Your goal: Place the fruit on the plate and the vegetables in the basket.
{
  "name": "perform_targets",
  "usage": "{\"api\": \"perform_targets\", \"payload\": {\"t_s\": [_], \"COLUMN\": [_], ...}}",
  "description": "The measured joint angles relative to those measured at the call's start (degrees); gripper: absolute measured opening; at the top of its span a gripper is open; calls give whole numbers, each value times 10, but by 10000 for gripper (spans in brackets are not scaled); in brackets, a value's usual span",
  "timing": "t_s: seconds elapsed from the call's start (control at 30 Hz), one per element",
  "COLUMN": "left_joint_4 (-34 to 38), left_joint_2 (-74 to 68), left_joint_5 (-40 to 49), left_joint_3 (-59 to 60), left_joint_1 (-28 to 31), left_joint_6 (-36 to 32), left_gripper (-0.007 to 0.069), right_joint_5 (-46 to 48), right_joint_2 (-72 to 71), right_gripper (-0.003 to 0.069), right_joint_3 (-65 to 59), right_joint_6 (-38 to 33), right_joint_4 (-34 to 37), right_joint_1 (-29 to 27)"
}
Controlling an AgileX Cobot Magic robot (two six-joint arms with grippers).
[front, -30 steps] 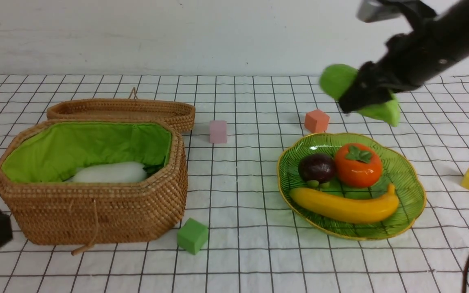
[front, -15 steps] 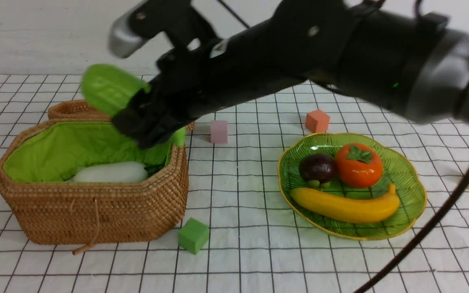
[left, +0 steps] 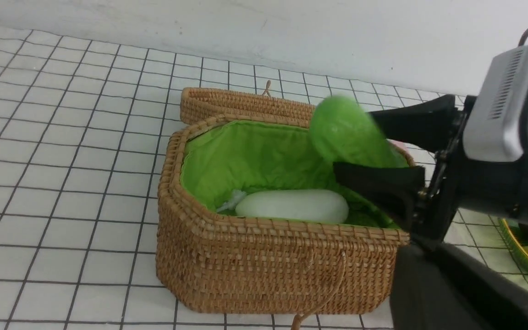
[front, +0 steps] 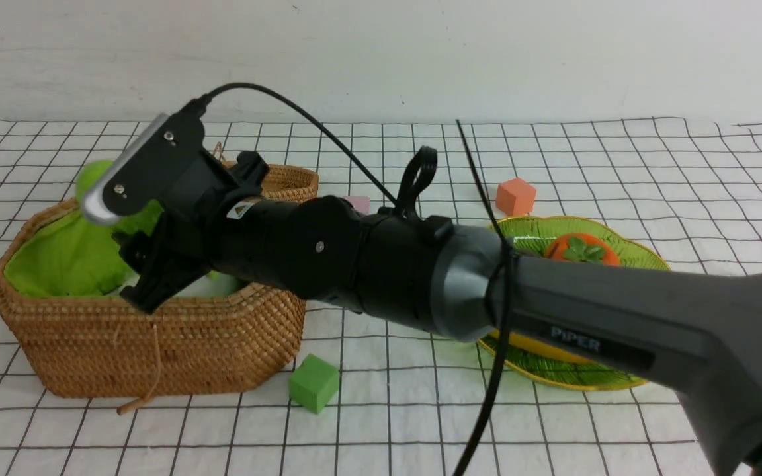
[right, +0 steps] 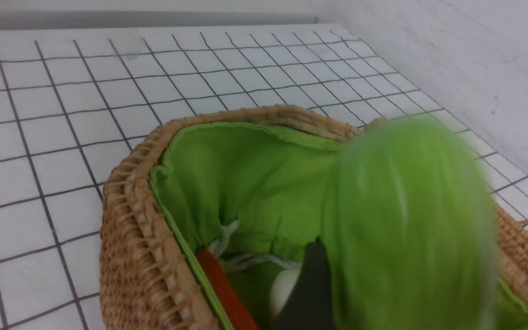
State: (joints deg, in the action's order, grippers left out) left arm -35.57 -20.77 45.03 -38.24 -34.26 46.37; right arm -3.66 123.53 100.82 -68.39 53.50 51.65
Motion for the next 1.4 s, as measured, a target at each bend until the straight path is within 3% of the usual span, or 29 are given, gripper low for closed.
{"api": "perform_targets", "payload": {"t_s": [0.2,0.37,0.47,0.53,0.6,0.63,0.73,0.8,0.83,0.97,1.17,1.4], "left_joint_4": [2,21,68,127,162,231,335,376,426,518,547,547], "left_joint_2": [0,0,0,1,3,13,49,66,95,171,216,216], "left_joint_5": [-19,-70,-100,-118,-123,-126,-130,-132,-136,-147,-166,-168], "left_joint_3": [0,0,0,0,0,1,13,23,37,84,153,210], "left_joint_1": [0,0,0,0,0,0,0,0,0,0,0,0], "left_joint_6": [0,-10,-48,-101,-141,-200,-312,-346,-394,-472,-489,-491], "left_gripper": [29,29,29,29,29,29,29,29,29,29,29,29], "right_joint_5": [26,204,369,484,541,628,732,743,747,750,752,754], "right_joint_2": [-21,-107,-188,-240,-263,-293,-330,-346,-364,-434,-579,-727], "right_gripper": [668,592,542,512,497,474,435,411,383,272,95,1], "right_joint_3": [0,-8,-10,-10,-10,-10,-12,-18,-32,-112,-298,-459], "right_joint_6": [-2,47,150,258,307,382,502,558,607,698,777,828], "right_joint_4": [22,17,-65,-153,-199,-268,-369,-400,-429,-467,-473,-473], "right_joint_1": [0,-14,-36,-56,-66,-78,-90,-92,-92,-91,-91,-91]}}
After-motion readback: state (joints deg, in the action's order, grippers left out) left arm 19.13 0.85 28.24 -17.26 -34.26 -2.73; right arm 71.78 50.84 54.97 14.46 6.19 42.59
